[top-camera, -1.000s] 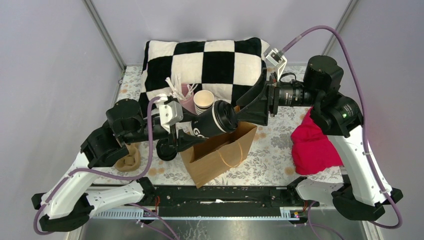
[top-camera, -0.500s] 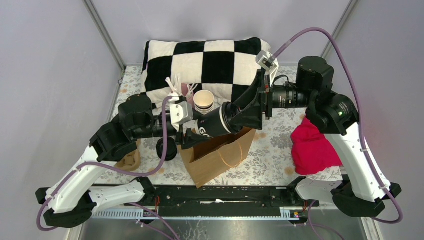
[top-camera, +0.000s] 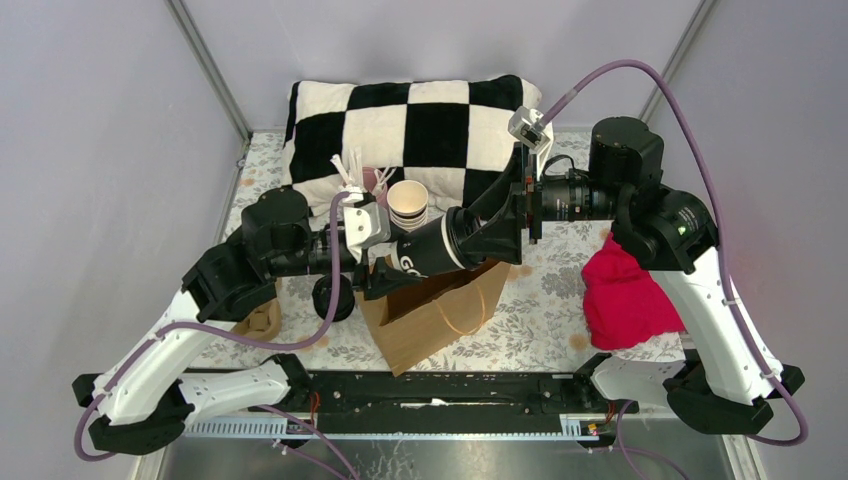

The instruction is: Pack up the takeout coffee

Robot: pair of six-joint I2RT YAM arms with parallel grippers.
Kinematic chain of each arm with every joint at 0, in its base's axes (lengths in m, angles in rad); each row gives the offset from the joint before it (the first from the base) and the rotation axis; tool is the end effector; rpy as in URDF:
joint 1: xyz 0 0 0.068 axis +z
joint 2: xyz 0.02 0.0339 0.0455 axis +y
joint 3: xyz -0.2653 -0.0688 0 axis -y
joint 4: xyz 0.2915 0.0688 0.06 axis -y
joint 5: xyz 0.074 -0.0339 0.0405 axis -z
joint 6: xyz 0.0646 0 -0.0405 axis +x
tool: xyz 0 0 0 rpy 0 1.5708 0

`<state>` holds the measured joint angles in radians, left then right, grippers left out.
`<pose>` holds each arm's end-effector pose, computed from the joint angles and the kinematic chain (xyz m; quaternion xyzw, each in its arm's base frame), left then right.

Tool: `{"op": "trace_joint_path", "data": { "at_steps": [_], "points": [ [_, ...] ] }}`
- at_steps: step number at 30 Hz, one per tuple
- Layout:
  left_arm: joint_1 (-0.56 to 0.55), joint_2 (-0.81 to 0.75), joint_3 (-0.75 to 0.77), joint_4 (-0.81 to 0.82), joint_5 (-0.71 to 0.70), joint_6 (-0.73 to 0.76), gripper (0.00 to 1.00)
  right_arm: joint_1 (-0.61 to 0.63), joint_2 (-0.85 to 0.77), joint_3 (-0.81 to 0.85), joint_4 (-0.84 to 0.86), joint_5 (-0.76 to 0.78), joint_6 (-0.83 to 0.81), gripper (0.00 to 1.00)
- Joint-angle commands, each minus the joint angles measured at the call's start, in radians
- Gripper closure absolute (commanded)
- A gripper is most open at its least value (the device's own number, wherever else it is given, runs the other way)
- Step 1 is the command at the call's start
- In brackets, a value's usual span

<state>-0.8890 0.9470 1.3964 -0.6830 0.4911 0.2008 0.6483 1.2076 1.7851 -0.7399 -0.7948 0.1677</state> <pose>0.1206 -0.1970 0.4792 0.5234 0.5728 -0.3824 0.5017 0.1753 0.1907 0.5516 -0.4106 0.6229 0.5076 0.4309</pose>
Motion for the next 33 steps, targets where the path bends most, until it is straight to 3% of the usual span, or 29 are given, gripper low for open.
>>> {"op": "trace_joint_path", "data": {
  "at_steps": [1, 9, 14, 23, 33],
  "points": [
    [0.002, 0.001, 0.042, 0.042, 0.020, -0.009, 0.67, 0.013, -0.018, 0.021, 0.013, -0.014, -0.010, 0.01],
    [0.001, -0.006, 0.039, 0.045, 0.014, -0.013, 0.67, 0.015, -0.023, -0.001, 0.023, -0.024, -0.005, 0.04],
    [0.002, -0.009, 0.036, 0.050, 0.009, -0.016, 0.67, 0.015, -0.023, -0.001, 0.023, -0.019, -0.003, 0.12],
    [0.001, -0.011, 0.036, 0.054, -0.002, -0.020, 0.68, 0.015, -0.027, -0.014, 0.016, -0.018, -0.013, 0.01],
    [0.001, -0.006, 0.036, 0.059, -0.004, -0.024, 0.68, 0.016, -0.026, -0.027, 0.021, -0.032, -0.010, 0.00]
  ]
}}
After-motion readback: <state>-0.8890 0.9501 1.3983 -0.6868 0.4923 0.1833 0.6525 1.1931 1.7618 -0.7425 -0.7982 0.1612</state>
